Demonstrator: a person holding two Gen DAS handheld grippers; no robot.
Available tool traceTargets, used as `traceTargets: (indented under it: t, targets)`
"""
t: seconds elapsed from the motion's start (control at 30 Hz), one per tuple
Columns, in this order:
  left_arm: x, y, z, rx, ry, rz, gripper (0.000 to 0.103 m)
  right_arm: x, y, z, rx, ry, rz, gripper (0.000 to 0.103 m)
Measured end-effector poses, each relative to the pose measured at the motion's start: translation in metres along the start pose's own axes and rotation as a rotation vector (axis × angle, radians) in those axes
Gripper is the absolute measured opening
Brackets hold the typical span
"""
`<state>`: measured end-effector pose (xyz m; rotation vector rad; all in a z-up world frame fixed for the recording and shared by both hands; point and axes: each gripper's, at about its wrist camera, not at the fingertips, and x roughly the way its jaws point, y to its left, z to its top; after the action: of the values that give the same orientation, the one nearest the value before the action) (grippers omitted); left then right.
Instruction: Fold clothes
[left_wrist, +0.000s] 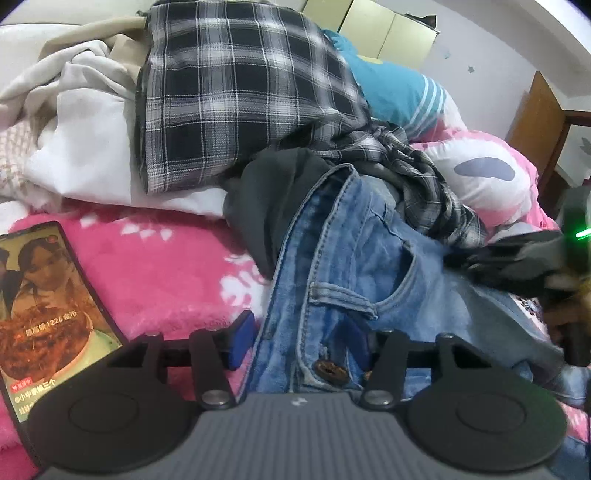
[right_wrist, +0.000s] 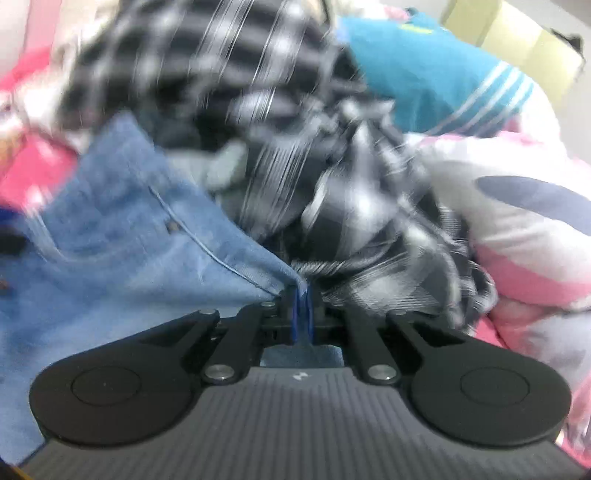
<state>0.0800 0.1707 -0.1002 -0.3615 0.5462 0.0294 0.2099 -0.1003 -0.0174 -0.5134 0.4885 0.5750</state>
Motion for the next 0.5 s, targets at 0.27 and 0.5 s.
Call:
traceTargets:
  t: [0.27,0.5]
  targets:
    - [-0.003,0.005,-0.001,-0.020,-0.034,0.005,0.054,-0.013,0.002,0.011,0.101,-0.157,0.015,0.011]
    - [-0.004,0.002,-0.004,-0.008,-0.044,0.032,0.052,0.046,0.054,0.044,0.075,-0.024,0.282,0.010]
